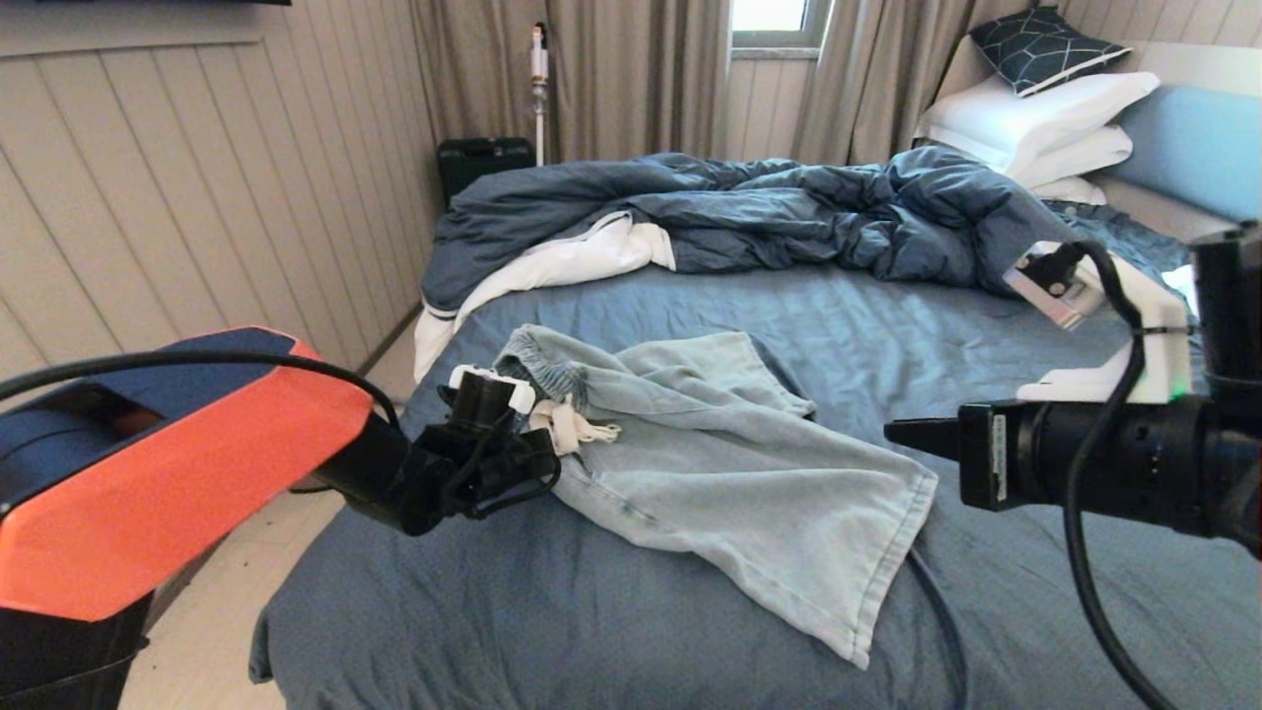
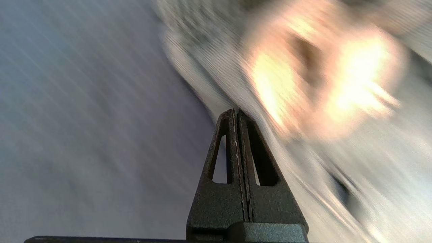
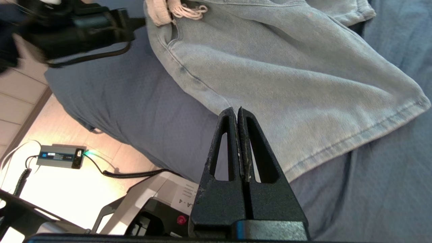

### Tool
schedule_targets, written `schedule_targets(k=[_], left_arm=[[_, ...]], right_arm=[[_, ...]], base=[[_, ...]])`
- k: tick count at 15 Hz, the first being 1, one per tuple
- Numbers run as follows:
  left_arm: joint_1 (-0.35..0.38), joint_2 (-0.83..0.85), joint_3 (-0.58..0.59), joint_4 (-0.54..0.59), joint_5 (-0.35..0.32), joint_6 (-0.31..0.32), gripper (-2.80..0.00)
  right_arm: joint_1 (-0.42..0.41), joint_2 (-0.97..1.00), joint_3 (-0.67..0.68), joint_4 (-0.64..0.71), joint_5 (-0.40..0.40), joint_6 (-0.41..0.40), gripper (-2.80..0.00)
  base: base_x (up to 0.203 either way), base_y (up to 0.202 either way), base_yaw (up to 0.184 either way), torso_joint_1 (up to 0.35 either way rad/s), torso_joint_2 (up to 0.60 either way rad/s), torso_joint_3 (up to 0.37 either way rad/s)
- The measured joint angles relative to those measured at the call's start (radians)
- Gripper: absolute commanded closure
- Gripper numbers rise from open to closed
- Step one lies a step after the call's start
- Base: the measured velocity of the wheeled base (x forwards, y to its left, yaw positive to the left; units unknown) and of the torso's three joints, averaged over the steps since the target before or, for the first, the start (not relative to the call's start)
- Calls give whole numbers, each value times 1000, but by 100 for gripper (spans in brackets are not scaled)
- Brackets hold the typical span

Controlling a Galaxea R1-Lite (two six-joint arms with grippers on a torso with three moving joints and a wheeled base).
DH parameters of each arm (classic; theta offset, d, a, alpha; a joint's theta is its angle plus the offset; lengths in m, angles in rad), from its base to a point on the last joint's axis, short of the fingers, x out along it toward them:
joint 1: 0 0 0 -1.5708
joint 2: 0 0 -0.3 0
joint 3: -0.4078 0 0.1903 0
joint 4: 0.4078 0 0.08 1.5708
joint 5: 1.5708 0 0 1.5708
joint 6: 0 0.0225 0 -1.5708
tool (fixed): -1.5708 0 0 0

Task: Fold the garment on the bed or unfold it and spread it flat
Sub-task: Unford the blue shorts

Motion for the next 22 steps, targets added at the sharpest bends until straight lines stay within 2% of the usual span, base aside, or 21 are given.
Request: schedule_targets(k=[1, 2, 4, 6, 14, 19, 22], left_arm=[[2, -39, 9, 47, -56, -15, 0], [10, -70, 17, 82, -103, -39, -280], [26, -107, 23, 111, -132, -71, -280], [23, -120, 24, 116, -146, -74, -280], [27, -62, -6, 121, -139, -86, -280], [22, 10, -78, 160, -135, -104, -280], [16, 38, -127, 197, -134, -119, -280]], right_arm=[[-1, -7, 8, 0, 0, 1, 0], [-1, -10, 14, -1, 0, 2, 0], [-2, -13, 25, -7, 0, 4, 0], [-2, -15, 38, -17, 0, 5, 0], [-20, -18, 68, -30, 2, 3, 0], [-54, -11, 120, -121, 49, 3, 0], [-87, -13, 132, -125, 79, 3, 0]], base=[[0, 0, 0, 0, 0, 0], [0, 0, 0, 0, 0, 0], [0, 0, 0, 0, 0, 0], [0, 0, 0, 0, 0, 0], [0, 0, 0, 0, 0, 0], [0, 0, 0, 0, 0, 0], [0, 0, 0, 0, 0, 0]])
